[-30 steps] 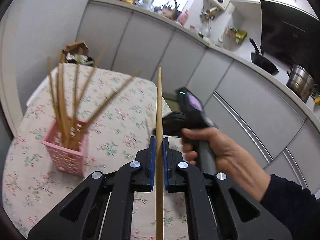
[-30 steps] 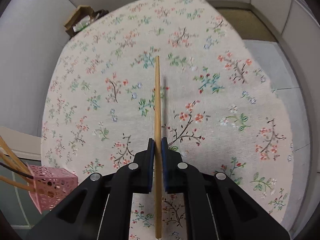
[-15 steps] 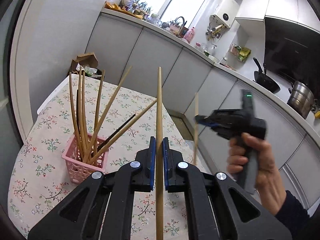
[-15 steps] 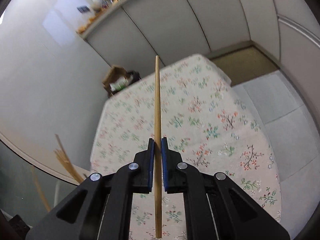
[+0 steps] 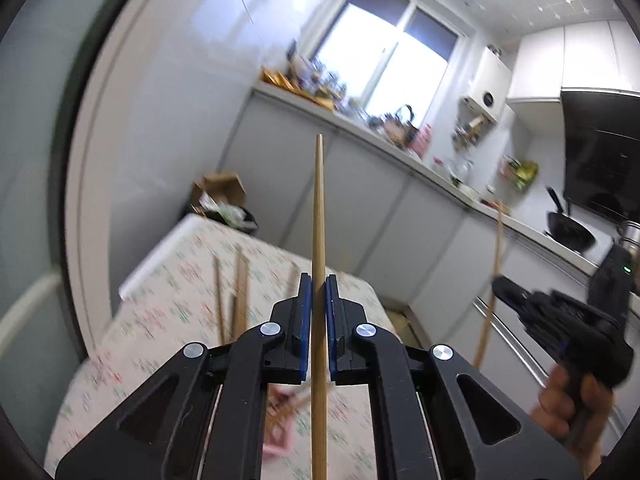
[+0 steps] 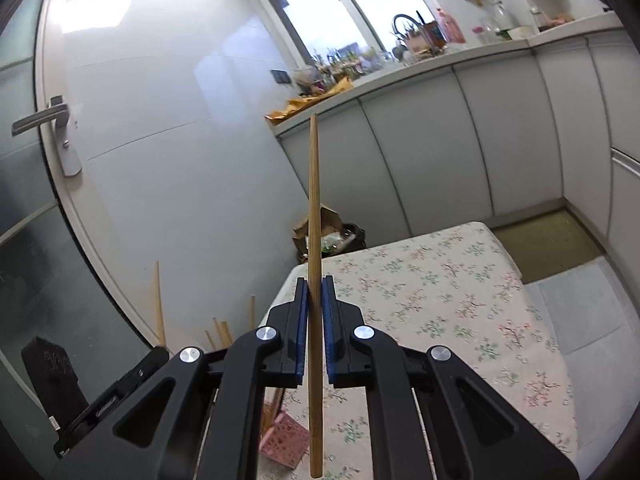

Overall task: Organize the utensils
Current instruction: 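Lift both held wooden chopsticks upright over the pink holder, then lower both chopsticks into the pink holder and open both tools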

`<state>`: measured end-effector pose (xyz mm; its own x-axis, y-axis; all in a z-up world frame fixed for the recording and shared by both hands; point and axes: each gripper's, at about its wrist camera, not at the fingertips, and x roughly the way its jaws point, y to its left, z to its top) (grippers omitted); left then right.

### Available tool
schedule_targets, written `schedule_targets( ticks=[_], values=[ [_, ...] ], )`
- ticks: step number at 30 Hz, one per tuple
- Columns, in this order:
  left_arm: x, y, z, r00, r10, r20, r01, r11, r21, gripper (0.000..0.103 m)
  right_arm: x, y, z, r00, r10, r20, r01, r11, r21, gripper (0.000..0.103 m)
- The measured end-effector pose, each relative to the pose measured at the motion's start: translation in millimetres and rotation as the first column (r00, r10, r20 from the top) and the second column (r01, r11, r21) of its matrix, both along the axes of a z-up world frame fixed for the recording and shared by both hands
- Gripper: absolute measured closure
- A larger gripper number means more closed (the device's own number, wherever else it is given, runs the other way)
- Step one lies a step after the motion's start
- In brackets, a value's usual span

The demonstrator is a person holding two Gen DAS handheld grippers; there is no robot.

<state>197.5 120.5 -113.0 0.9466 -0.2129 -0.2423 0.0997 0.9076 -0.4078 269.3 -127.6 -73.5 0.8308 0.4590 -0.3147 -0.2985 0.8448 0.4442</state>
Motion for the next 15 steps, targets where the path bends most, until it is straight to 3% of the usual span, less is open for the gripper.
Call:
schedule_targets(
  ticks=[6, 9, 15],
  values=[
    [13, 5, -17, 0.989, 0.106, 0.104, -0.112, 0.993, 0.049, 0.097, 1, 36, -17, 0.999, 0.023, 0.045, -0.02, 0.999, -0.05, 0.096],
    [17, 2, -26, 0.976, 0.159, 0.152, -0.176, 0.978, 0.111, 0.097, 1, 52, -21, 0.995, 0.026, 0.096, -0.02, 0.998, -0.057, 0.096],
    [18, -3, -48, 0.967, 0.19, 0.169, -0.214, 0.967, 0.137, 0.097, -12, 93, -29, 0.98, 0.059, 0.19, -0.029, 0.987, -0.155, 0.096]
  ],
)
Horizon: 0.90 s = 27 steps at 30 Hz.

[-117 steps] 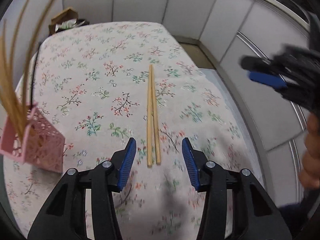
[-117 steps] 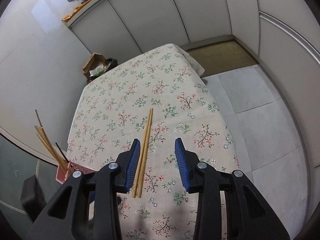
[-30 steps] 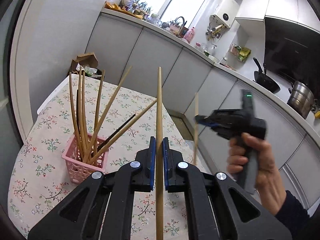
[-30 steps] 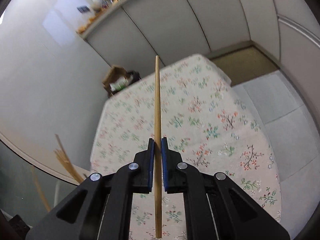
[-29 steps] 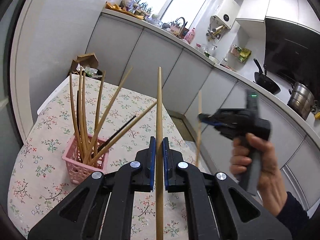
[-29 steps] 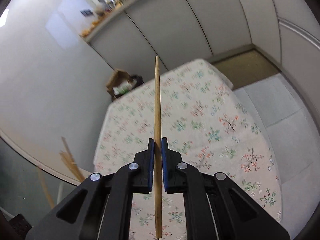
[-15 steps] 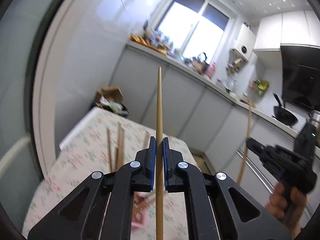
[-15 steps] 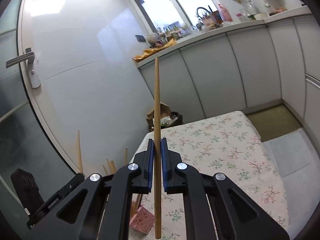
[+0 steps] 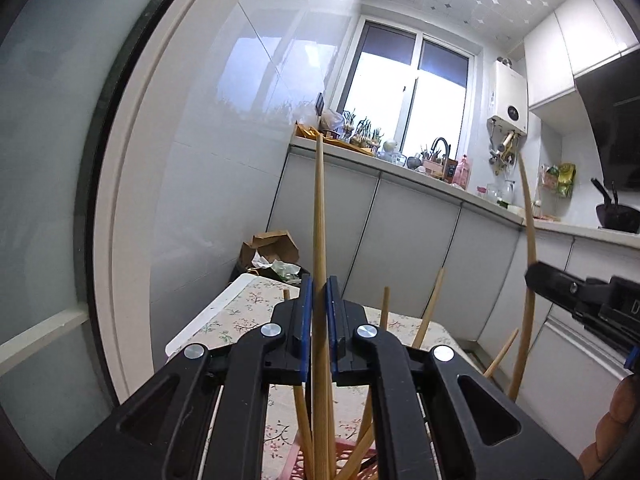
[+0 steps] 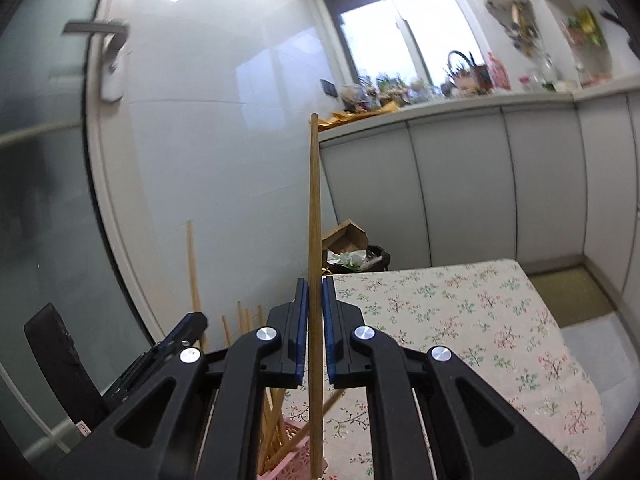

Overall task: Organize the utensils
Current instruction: 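Lower both chopsticks into the pink holder and open both tools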

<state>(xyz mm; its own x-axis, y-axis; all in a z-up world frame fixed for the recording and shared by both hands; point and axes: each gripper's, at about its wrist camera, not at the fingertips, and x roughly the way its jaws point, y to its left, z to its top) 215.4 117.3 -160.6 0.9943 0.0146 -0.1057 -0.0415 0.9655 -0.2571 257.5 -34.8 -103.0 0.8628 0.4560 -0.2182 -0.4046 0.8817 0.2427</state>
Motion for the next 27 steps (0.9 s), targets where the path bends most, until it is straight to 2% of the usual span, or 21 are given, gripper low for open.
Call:
schedule_targets(
  ticks=[6, 10, 14, 15, 16, 17, 19, 21, 23, 25, 27],
  values=[
    [-1, 0, -11, 0.999, 0.033, -0.011, -0.033, 0.999, 0.035, 0.097, -1, 12, -11, 1.0, -0.002, 0.005, 0.002, 1.0, -0.009, 0.096],
    [-3, -2, -10, 0.999, 0.023, -0.022, -0.022, 0.998, 0.06, 0.097, -4, 11, -12, 1.0, -0.006, 0.006, 0.006, 1.0, 0.007, 0.096],
    [-9, 2, -9, 0.997, 0.013, -0.079, -0.011, 1.0, 0.026, 0.096, -6, 7, -12, 1.0, -0.006, -0.008, 0.007, 0.998, 0.055, 0.096],
    [-9, 3, -8, 0.995, 0.005, -0.097, -0.004, 1.0, 0.015, 0.092, -6, 7, -12, 1.0, -0.002, -0.011, 0.003, 0.998, 0.067, 0.096],
    [-9, 5, -6, 0.991, -0.011, -0.136, 0.01, 1.0, -0.006, 0.079, -6, 7, -11, 1.0, 0.001, -0.012, 0.0, 0.997, 0.074, 0.096],
    [-9, 7, -5, 0.986, -0.023, -0.163, 0.02, 1.0, -0.02, 0.073, -7, 9, -11, 1.0, 0.004, -0.01, -0.003, 0.997, 0.081, 0.096],
    [-15, 13, 4, 0.983, -0.047, -0.177, 0.038, 0.998, -0.054, 0.069, -10, 14, -12, 1.0, 0.013, -0.003, -0.012, 0.997, 0.083, 0.096],
    [-25, 23, 20, 0.984, -0.034, -0.173, 0.016, 0.994, -0.106, 0.069, -12, 18, -14, 1.0, 0.018, 0.003, -0.018, 0.997, 0.08, 0.096],
    [-35, 33, 41, 0.983, -0.044, -0.177, 0.015, 0.987, -0.161, 0.06, -13, 23, -19, 1.0, 0.018, 0.008, -0.018, 0.997, 0.07, 0.096],
    [-42, 41, 57, 0.971, -0.031, -0.238, -0.014, 0.983, -0.186, 0.039, -11, 26, -24, 1.0, 0.016, 0.001, -0.016, 0.997, 0.075, 0.096],
    [-46, 44, 65, 0.955, -0.034, -0.294, -0.023, 0.981, -0.191, 0.033, -10, 28, -28, 1.0, 0.012, 0.003, -0.012, 0.997, 0.077, 0.096]
  ],
)
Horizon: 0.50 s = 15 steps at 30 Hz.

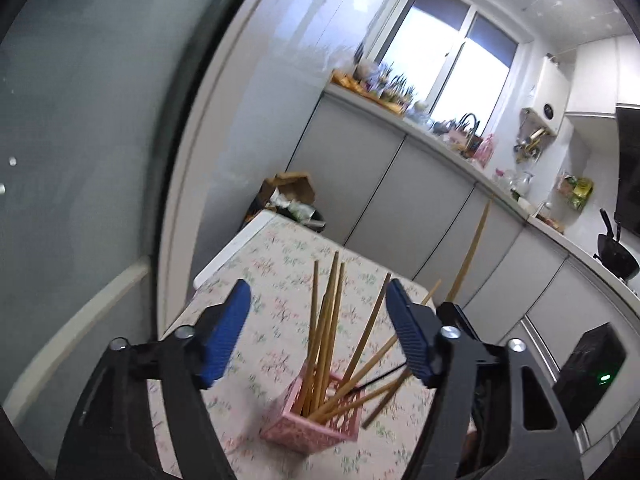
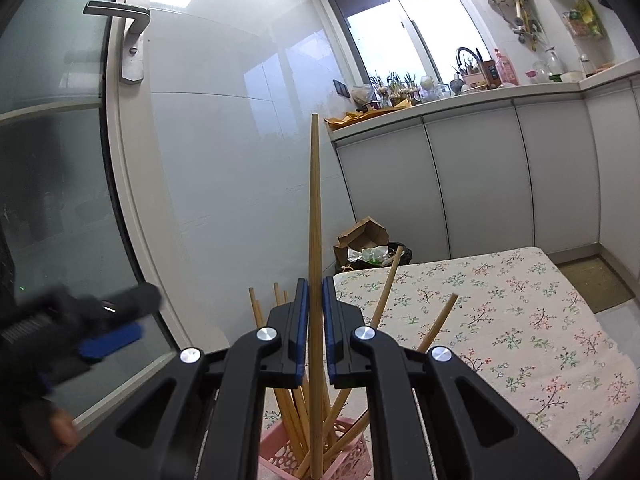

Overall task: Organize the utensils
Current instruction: 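Lower both chopsticks into the pink holder and open both tools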

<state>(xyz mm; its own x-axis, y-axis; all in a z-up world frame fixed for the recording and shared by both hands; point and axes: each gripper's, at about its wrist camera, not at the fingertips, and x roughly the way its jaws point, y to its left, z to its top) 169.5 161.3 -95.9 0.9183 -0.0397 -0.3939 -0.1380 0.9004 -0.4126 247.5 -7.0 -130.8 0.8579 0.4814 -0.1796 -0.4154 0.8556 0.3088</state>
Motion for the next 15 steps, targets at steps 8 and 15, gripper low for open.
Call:
schedule_targets(
  ticks=[8, 15],
  values=[
    [11, 12, 3, 0.97, -0.028, -0.241, 0.038, 0.999, 0.037, 0.016, -2, 13, -11, 1.0, -0.022, 0.021, 0.023, 0.999, -0.038, 0.096],
    [11, 14, -2, 0.973, -0.05, -0.227, 0.064, 0.996, 0.056, 0.013, -5, 29, -10, 0.998, -0.031, 0.053, 0.035, 0.997, -0.076, 0.096]
  ],
)
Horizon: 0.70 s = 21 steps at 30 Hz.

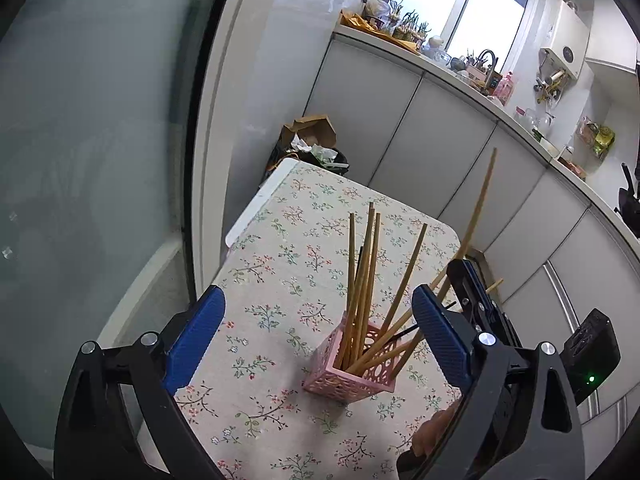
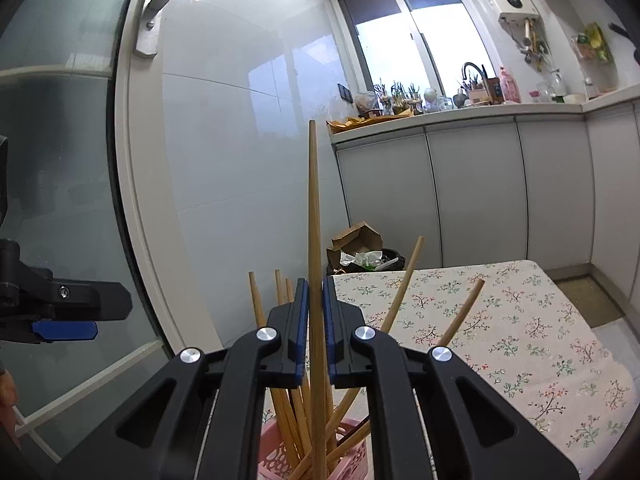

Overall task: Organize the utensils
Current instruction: 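Lower both chopsticks into the pink holder and open both tools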

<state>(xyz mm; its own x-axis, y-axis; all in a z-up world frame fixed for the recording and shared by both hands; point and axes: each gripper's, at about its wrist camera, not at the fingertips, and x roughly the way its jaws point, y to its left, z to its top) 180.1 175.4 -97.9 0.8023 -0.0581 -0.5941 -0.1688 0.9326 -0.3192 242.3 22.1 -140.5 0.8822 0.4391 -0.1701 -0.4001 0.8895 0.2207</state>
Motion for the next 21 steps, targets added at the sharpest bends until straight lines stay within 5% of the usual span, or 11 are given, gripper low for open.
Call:
schedule_targets(
  ticks=[21],
  values=[
    [0, 13, -9, 1.0, -0.002, -0.029, 0.001, 0.999, -0.033, 0.013, -14, 1, -29, 0.998, -0.045, -0.046, 0.043, 0.997, -0.061, 0.095]
  ],
)
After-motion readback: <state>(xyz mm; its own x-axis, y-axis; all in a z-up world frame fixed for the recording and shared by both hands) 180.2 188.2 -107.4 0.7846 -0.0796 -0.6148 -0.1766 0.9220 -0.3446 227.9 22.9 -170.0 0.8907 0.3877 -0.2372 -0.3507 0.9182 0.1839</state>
